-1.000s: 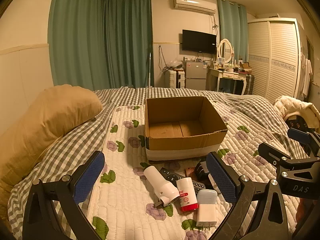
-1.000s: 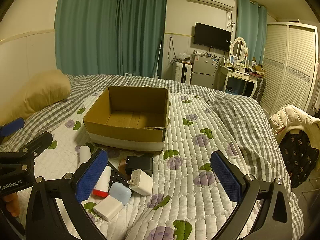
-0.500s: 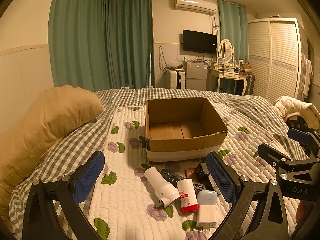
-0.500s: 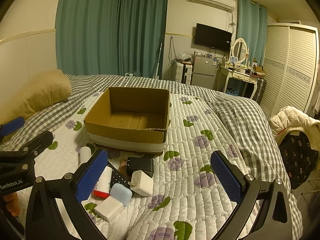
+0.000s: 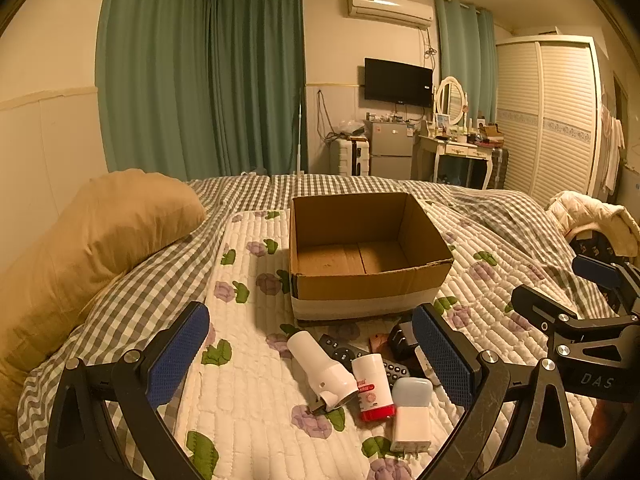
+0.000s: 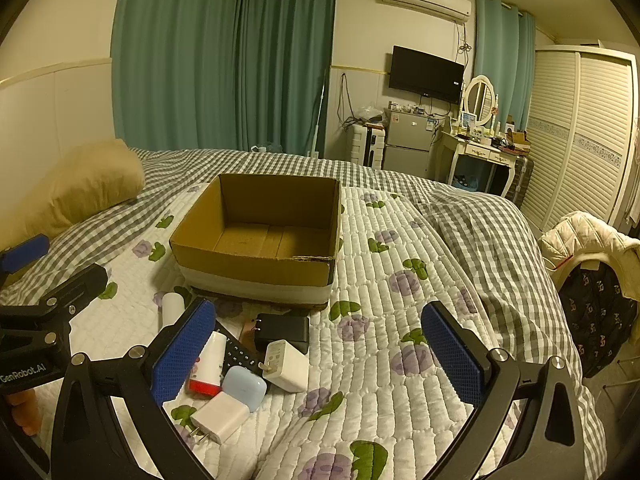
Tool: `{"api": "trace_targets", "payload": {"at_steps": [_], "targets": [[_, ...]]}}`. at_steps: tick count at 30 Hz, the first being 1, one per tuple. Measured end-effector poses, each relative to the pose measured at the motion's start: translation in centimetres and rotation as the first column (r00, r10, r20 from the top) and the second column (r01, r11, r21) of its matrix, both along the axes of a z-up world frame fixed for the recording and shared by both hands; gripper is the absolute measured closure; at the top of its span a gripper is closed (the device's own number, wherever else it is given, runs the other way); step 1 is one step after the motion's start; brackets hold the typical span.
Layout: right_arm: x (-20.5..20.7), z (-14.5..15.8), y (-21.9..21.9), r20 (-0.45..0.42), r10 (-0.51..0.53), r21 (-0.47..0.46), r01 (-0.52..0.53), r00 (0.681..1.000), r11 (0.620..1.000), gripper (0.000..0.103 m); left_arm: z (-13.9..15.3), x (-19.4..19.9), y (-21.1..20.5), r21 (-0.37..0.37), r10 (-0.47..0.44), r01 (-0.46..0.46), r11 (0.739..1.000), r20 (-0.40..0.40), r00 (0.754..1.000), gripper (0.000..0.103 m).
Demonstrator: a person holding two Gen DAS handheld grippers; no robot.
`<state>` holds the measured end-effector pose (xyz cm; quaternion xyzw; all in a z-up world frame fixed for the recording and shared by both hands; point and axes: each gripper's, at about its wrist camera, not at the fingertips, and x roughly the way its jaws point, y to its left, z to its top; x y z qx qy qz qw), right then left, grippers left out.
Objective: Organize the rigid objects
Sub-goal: 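Grasp the white-red bottle with left gripper while right gripper grasps white charger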
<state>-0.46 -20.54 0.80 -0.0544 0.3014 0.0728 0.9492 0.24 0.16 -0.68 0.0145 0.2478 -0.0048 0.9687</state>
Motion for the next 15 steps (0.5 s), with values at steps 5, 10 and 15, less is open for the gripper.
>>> {"api": "trace_targets", "payload": {"at_steps": [5,10,15], "targets": [[0.0,0.0,0.0,-0.001,0.0,0.001,0.0,1.0,1.0,0.0,-0.2,-0.2,-0.1,0.002,-0.006,0.006,1.0,-0.006,1.0,0.0],[0.0,-0.2,0.1,-0.021,-0.009,0.001,0.009,1.0,1.0,0.0,-0.8,-0.4,0.5,0.006,0.006,-0.006,1.0,-0.041,0.999,0.0],[0.9,-3.3,1.7,-0.144,0.027,-0.02,-0.03,0.989,0.999,0.0,-2.9,0.0,2.1,0.027,0.051,-0.048,0.998,-0.127,0.991,0.0]]}}
